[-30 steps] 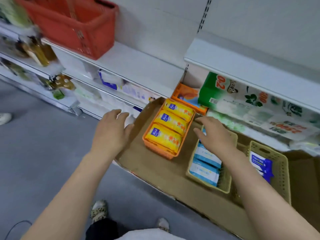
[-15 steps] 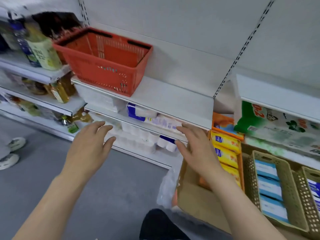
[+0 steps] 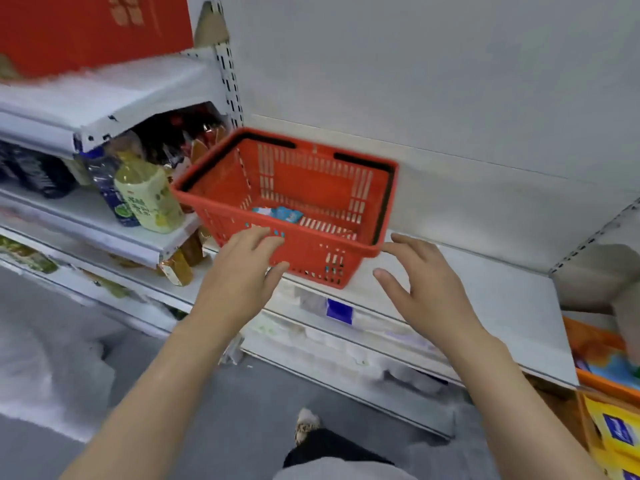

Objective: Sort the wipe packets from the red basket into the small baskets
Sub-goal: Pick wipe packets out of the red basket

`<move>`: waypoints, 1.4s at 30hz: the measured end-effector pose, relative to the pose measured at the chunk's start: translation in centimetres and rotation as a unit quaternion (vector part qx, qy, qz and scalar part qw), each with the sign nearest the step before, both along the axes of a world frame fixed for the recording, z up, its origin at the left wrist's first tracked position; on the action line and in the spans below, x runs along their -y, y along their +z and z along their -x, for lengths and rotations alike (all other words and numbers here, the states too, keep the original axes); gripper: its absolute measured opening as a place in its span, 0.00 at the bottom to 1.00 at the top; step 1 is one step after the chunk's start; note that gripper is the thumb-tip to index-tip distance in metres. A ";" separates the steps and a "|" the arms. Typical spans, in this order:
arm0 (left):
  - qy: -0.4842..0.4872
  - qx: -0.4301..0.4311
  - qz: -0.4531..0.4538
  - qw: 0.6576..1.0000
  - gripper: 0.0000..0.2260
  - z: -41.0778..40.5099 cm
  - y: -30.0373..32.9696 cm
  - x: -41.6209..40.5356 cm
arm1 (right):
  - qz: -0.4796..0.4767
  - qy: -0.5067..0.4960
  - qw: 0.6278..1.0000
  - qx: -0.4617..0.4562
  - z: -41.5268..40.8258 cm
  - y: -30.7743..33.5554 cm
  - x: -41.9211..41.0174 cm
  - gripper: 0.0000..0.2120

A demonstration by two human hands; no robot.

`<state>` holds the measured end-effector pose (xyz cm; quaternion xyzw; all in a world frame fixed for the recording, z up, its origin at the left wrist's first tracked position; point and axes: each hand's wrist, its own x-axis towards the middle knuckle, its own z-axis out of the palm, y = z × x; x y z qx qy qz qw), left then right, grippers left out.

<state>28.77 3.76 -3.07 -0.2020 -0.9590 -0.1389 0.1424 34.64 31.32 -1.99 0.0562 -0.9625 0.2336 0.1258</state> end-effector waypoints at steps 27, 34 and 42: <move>-0.181 0.444 0.200 0.854 0.35 36.0 -8.0 0.8 | -0.084 0.033 0.694 0.714 30.4 -9.1 8.8 0.48; -0.123 0.579 0.152 0.792 0.37 36.2 -9.1 1.6 | 0.094 -0.043 0.612 0.784 29.4 -11.2 7.8 0.54; -0.055 0.567 0.029 0.821 0.31 37.2 -10.7 2.0 | 0.102 0.015 0.657 0.746 29.6 -11.4 8.5 0.21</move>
